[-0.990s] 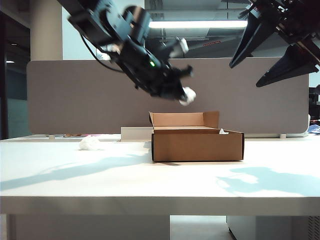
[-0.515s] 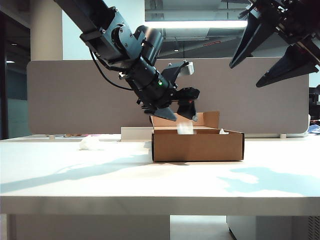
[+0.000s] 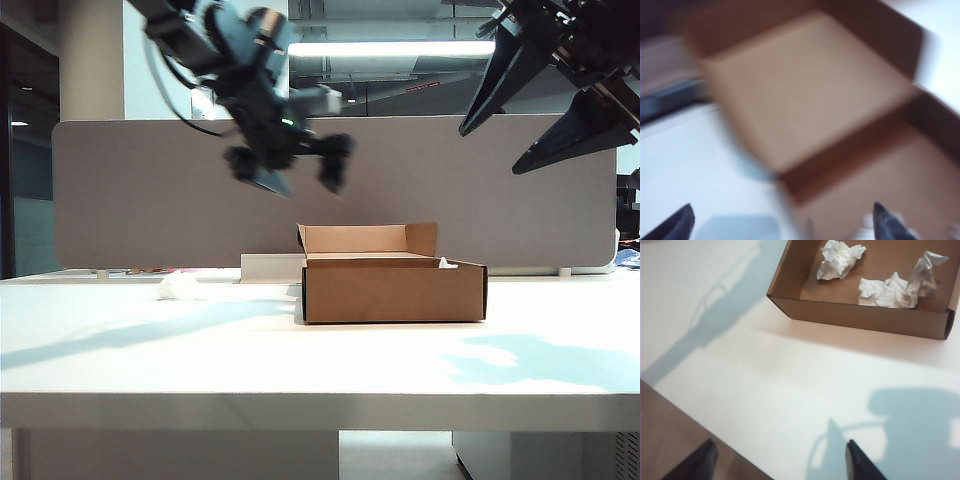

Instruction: Pick up all the paper balls on the table and put them in the paper box.

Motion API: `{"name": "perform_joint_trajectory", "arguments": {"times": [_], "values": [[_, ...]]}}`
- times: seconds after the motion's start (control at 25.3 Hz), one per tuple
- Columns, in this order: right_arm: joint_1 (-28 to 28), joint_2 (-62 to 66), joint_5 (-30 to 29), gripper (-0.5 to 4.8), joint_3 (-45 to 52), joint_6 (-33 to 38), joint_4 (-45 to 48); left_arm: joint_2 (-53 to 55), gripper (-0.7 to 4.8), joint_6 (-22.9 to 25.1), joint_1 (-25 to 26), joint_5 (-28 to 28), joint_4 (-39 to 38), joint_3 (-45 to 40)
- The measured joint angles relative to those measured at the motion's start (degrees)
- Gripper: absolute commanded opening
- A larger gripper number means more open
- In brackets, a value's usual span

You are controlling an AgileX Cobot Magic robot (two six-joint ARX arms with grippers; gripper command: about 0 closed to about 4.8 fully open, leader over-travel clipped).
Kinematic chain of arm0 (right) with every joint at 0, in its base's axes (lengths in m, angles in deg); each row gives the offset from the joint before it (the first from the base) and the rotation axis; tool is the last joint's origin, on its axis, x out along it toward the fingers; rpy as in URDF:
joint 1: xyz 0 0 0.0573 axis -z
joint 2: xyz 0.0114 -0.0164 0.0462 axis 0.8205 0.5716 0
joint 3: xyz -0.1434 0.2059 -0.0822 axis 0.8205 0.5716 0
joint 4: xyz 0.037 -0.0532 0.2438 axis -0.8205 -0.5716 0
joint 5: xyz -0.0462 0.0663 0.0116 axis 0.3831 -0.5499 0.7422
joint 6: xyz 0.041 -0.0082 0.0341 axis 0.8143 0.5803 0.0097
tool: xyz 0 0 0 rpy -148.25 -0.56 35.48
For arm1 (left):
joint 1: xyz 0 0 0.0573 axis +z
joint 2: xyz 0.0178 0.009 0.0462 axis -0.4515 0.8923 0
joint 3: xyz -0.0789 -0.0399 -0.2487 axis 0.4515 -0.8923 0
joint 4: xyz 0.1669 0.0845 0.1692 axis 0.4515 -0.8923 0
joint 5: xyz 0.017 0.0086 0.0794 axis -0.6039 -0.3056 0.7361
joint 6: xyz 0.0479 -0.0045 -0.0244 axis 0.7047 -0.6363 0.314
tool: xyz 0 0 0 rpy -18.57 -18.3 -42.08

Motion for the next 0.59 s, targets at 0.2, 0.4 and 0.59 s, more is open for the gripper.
{"name": "perform_joint_trajectory", "arguments": {"times": [0.2, 0.4, 0.59], "values": [[0.0, 0.0, 0.0, 3.55, 0.0, 0.0, -0.1, 0.3, 4.79, -0.2, 7.0, 0.2, -1.0, 0.3], [0.0, 0.0, 0.0, 3.55, 0.0, 0.0, -0.1, 2.3, 4.79, -0.2, 14.4, -3.8, 2.1, 0.3], [0.0, 0.0, 0.0, 3.55, 0.0, 0.0, -0.2, 7.6, 4.79, -0.2, 17.7, -4.5, 3.3, 0.2]]}}
